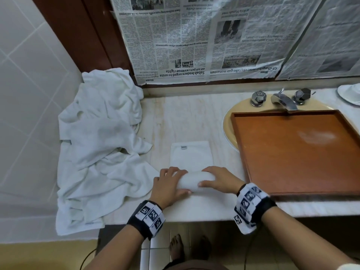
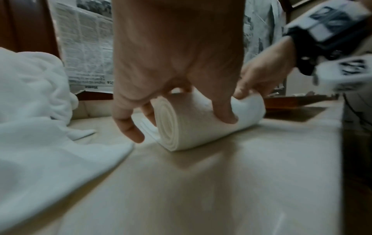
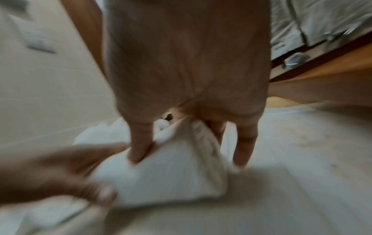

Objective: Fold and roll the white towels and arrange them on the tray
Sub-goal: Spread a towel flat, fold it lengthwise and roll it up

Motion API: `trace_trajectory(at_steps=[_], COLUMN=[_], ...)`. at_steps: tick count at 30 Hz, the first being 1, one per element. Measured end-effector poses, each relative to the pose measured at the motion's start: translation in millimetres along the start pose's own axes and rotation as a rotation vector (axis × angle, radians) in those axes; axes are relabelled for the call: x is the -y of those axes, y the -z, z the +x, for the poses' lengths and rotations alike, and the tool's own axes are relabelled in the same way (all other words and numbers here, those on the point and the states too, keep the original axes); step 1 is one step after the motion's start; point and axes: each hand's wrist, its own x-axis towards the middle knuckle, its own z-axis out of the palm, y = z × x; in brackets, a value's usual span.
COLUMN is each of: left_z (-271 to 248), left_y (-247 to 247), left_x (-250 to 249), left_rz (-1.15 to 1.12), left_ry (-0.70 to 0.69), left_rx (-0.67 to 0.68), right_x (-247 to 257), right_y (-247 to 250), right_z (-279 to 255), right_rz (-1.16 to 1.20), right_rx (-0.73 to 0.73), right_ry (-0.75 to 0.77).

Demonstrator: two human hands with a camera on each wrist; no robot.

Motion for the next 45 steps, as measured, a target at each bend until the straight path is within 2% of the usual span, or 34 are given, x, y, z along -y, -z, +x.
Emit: trace_trajectory(at_steps=[2, 3, 4, 6, 12, 14, 15, 18, 20, 21, 23, 26, 27, 30, 32, 34, 36, 38, 40, 43, 45], left_z=[10.3, 14.6, 17.6, 17.8, -17.6, -22.1, -20.1, -5.1, 3.7, 5.5, 1.8, -13.7, -17.4, -17.8, -8.3, 3.5, 10.7, 8.2, -2.0, -14.5, -12.3], left_y=[13.9, 19.6, 24.0, 28.0, 9.0, 5.3, 5.6, 14.6, 20.0, 20.4, 17.8, 5.2, -0.3, 1.1, 7.7, 14.0, 17.4, 17.3, 14.2, 8.6, 10.5], left_x=[0.0, -0.6, -0.9, -2.2, -13.4, -9.8, -5.8, 6.3, 7.6, 5.9, -1.4, -12.5, -13.8, -12.2, -5.5, 0.2, 1.7, -0.9, -5.3, -11.0, -13.0], left_rz=[-0.069, -0.104, -0.126, -0.092, 0.126, 0.044, -0.02, -0.173, -0.166, -0.127, -0.071, -0.059, -0.09, -0.227, -0.274, -0.27, -0.231, -0.16, -0.093, -0.001, 0.013], left_ry=[0.035, 0.056, 0.075, 0.086, -0.034, -0.024, 0.003, 0.095, 0.106, 0.089, 0.045, 0.008, 0.014, 0.063, 0.085, 0.098, 0.116, 0.12, 0.094, 0.036, 0.038], left_rx=[0.123, 0.196, 0.261, 0.315, 0.021, 0.029, 0.059, 0.193, 0.279, 0.296, 0.228, -0.006, -0.042, 0.022, 0.108, 0.167, 0.193, 0.188, 0.169, 0.118, 0.173], right_x=[-0.7, -0.5, -0.4, 2.5, 9.3, 10.8, 9.9, 7.0, 3.0, 2.1, 3.5, 11.0, 12.2, 11.5, 11.2, 10.1, 6.4, 1.4, 5.6, 15.0, 18.4], right_y=[-14.2, -21.6, -27.4, -28.4, 3.1, 1.1, -4.6, -35.4, -50.5, -51.8, -38.7, -4.1, 3.9, 9.5, -3.1, -22.5, -38.0, -42.9, -30.8, -9.5, -1.3], right_z=[-7.5, -10.0, -10.6, -8.9, 5.1, -1.5, -6.9, -28.4, -31.8, -29.8, -21.4, -5.4, -1.9, -3.8, -14.3, -28.8, -34.8, -28.3, -18.0, -3.1, 5.1], right_rz=[-0.223, -0.341, -0.418, -0.383, -0.072, -0.105, -0.186, -0.507, -0.558, -0.529, -0.381, -0.162, -0.117, -0.046, -0.16, -0.352, -0.503, -0.552, -0.52, -0.402, -0.364], right_rx=[-0.16, -0.19, -0.191, -0.133, 0.195, 0.218, 0.164, -0.157, -0.276, -0.27, -0.163, 0.076, 0.142, 0.226, 0.085, -0.118, -0.177, -0.229, -0.172, 0.031, 0.147], right_ry=[0.075, 0.128, 0.172, 0.147, -0.006, -0.002, 0.021, 0.15, 0.192, 0.184, 0.137, 0.053, 0.032, -0.047, -0.031, 0.087, 0.145, 0.176, 0.141, 0.055, 0.025])
